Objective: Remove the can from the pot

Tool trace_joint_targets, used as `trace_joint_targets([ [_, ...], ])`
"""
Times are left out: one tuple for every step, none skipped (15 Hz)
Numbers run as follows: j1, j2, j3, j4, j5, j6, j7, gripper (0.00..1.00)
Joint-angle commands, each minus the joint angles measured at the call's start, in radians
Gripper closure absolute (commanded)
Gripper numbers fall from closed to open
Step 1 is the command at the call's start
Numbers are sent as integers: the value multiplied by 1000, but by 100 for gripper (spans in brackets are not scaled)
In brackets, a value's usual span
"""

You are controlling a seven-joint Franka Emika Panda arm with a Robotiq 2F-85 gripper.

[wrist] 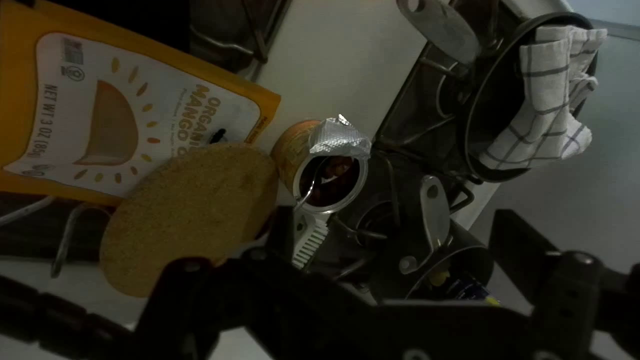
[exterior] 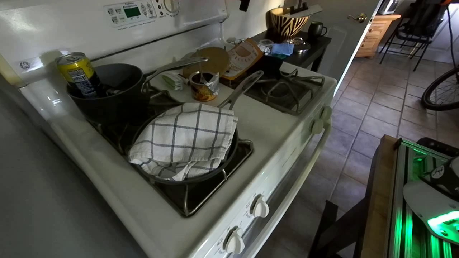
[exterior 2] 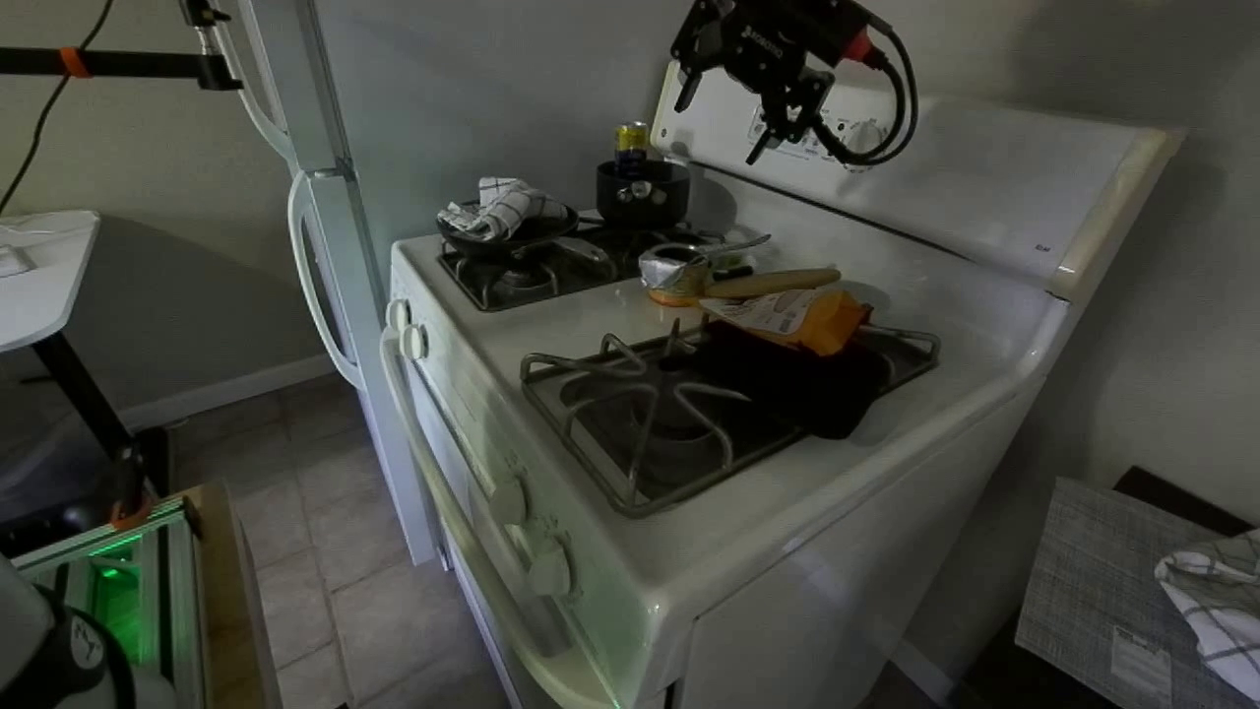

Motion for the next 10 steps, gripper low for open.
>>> trace_joint_targets([
  [-37, -6, 40, 4, -10, -1, 6, 0],
  [-38, -11, 40, 4, -10, -1, 6, 0],
  [-38, -13, 39, 4, -10, -1, 6, 0],
  [-38, -14, 40, 4, -9, -1, 6, 0],
  [-38, -14, 40, 3, -9, -1, 6, 0],
  [-38, -14, 40, 1, -9, -1, 6, 0],
  [-35, -15, 50, -1, -4, -5, -1, 0],
  [-25, -20, 71, -11, 1, -4, -12, 0],
  [-17, -24, 88, -17, 2, -1, -14, 0],
  [3, -32, 112, -37, -1, 25, -16, 0],
])
